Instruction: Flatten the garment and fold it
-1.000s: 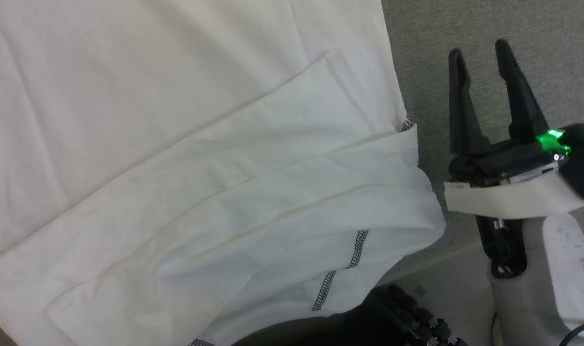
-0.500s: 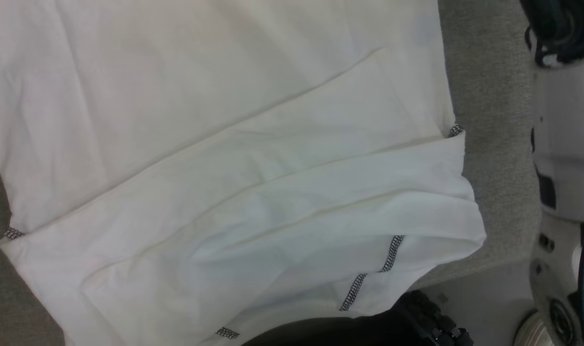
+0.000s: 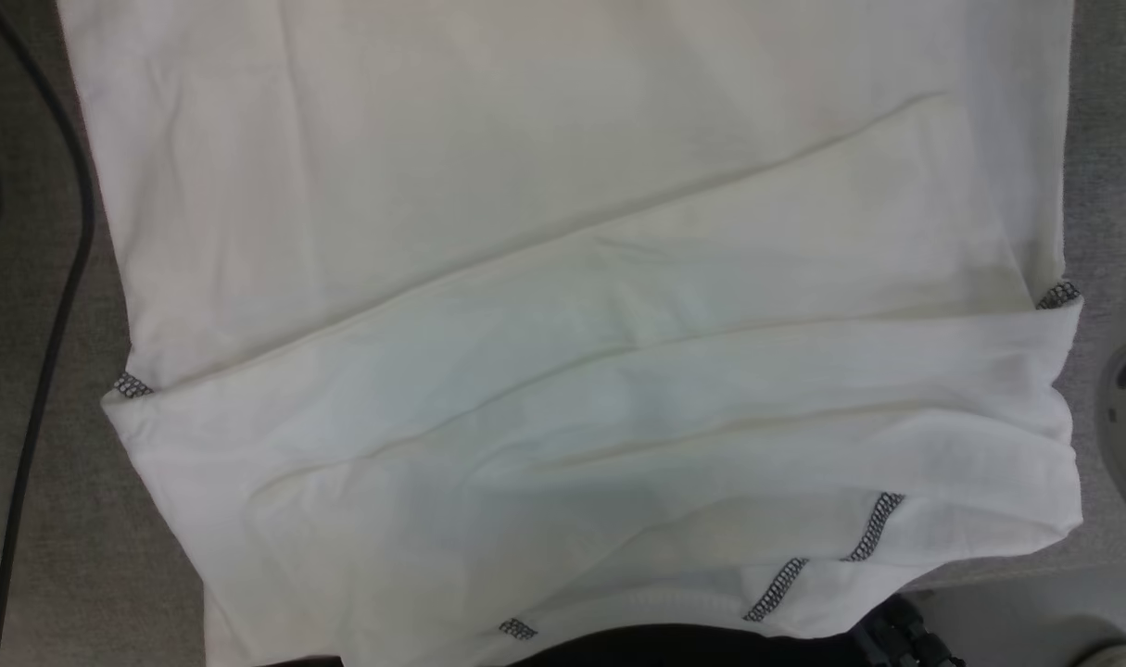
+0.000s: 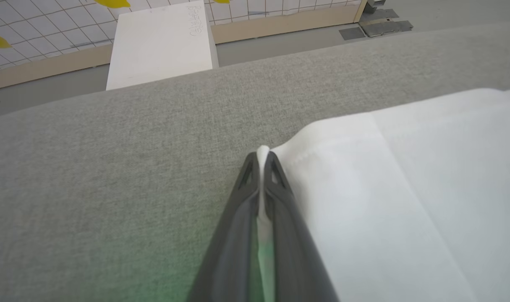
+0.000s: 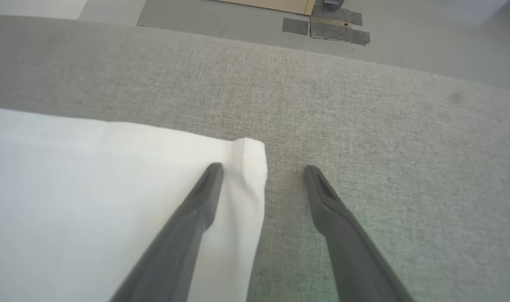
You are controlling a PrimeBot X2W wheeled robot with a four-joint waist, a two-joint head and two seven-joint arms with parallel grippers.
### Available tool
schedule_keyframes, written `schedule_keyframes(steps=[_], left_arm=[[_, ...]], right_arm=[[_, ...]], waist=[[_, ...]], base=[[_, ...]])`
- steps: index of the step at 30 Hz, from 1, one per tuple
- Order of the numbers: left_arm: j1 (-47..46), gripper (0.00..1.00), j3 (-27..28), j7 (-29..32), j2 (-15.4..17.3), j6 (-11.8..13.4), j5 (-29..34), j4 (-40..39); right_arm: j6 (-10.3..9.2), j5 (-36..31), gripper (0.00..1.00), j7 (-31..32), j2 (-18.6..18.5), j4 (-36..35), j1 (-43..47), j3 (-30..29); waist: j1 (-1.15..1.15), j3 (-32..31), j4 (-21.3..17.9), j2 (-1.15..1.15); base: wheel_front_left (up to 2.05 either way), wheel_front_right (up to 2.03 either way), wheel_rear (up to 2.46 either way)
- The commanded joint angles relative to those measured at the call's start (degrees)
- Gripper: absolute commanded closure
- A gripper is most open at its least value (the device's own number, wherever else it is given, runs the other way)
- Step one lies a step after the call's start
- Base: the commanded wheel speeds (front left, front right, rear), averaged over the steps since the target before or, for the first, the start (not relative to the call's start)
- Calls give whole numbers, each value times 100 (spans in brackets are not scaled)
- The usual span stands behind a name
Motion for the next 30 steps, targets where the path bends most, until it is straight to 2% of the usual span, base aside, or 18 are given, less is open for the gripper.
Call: schedule_keyframes(steps=[1,4,7,10,15,20,30], left_arm=[[-87,100,-25,-51,-35,-46,-59,33],[-77,100,-48,-116,-54,-71,-78,97],[-67,100,-59,-177,-58,-84,-91,168],[-80,100,-58,-340,-60,-75,-70,228],[-243,100,8,-1212,16,-63,145,258],[-463,100,55,-2051,79,-40,353,420],[-310,100,-25,-3169,-37,-42,475,930]], right_arm=[[-9,-53,51,208,-4,97,-83,-38],[-9,-284,100,720,-4,144,-125,14],[-9,-346,100,939,-4,30,-82,8],[-9,-414,100,751,-4,-226,12,-22],[-9,-343,100,-124,-4,-568,77,-8],[-9,-437,100,-1043,-4,-623,28,-18],[-9,-534,100,-2006,-4,-257,211,74]], waist=[[0,141,173,0],[0,130,179,0],[0,88,164,0],[0,21,144,0],[0,-121,82,0],[0,-303,22,0],[0,-947,94,0]], base=[[0,0,0],[0,0,0],[0,0,0],[0,0,0],[0,0,0],[0,0,0],[0,0,0]])
